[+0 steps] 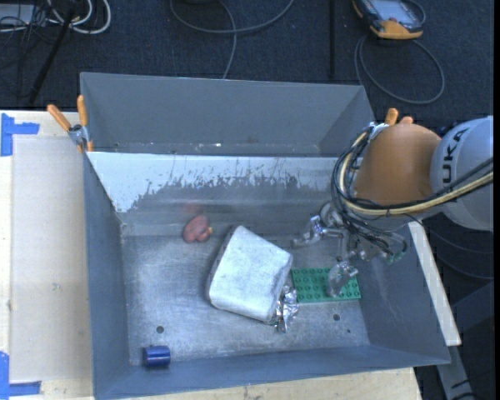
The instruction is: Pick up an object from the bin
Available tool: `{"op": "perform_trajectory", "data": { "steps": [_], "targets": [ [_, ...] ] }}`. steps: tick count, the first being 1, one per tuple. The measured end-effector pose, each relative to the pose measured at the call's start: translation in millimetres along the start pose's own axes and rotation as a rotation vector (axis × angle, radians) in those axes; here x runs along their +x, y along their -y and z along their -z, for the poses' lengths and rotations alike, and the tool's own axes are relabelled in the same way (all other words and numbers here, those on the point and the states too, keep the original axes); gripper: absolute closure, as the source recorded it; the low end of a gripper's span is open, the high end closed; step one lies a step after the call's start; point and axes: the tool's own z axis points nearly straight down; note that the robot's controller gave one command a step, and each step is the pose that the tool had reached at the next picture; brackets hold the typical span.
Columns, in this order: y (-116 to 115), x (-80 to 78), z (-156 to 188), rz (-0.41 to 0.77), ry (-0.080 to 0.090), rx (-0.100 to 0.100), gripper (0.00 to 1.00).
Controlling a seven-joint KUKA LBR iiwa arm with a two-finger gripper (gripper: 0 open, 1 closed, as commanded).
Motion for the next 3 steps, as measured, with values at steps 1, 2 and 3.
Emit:
{"op": "perform_trajectory", "data": {
  "steps": [1, 2, 3],
  "targets": [
    [4, 3.1, 2, 0.004, -0.013, 0.006, 1.00],
    [-11, -1.8, 83, 0.015, -0.003, 0.012, 1.00],
    [-73, -41.8, 136, 0.307, -0.007, 0.008, 1.00]
  ]
}}
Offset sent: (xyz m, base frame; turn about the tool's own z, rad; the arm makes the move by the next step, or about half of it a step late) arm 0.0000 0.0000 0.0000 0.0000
